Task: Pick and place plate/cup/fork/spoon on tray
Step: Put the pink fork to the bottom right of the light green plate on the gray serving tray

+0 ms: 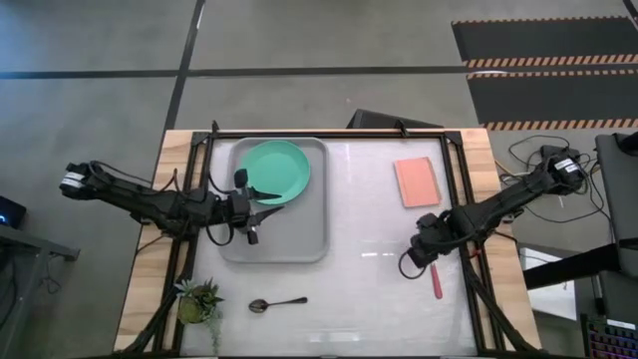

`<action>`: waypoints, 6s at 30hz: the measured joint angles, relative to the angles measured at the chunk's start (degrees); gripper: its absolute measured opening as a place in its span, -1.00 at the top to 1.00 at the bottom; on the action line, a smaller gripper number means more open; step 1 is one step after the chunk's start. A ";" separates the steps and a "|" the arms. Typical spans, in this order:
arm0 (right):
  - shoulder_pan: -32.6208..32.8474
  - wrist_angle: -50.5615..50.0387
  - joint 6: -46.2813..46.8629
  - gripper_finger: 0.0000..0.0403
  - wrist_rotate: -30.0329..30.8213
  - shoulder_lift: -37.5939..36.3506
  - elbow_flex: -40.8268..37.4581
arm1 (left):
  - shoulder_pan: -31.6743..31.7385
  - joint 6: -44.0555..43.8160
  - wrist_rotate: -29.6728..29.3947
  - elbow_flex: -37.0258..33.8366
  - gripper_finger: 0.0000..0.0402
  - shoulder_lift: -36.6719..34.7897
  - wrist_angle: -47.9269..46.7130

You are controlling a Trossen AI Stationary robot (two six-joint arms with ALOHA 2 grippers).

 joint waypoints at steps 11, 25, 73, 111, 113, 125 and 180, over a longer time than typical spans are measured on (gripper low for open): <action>4.76 6.86 7.55 0.37 0.02 1.01 -5.28 | 0.00 0.09 0.00 -0.36 0.46 -0.24 0.17; 6.10 12.82 8.94 0.48 -1.70 8.51 -7.85 | 0.00 0.13 0.00 -0.45 0.46 -0.56 0.05; -14.33 33.53 -47.01 0.91 23.07 5.45 11.55 | 0.00 14.05 -9.79 -0.52 0.46 -6.06 10.38; -28.72 28.44 -102.49 0.91 9.03 56.12 62.54 | -0.09 13.57 -11.93 -3.38 0.46 -12.05 10.47; -28.72 28.37 -102.69 0.91 9.04 57.19 62.86 | -0.09 13.59 -11.93 -3.38 0.46 -12.12 10.35; -28.72 29.50 -102.65 0.91 9.07 60.14 63.31 | -0.07 13.60 -11.91 -3.38 0.46 -12.17 10.40; -28.98 25.38 -94.46 0.95 -3.39 59.27 58.60 | -0.09 13.57 -11.89 -3.38 0.46 -12.10 10.40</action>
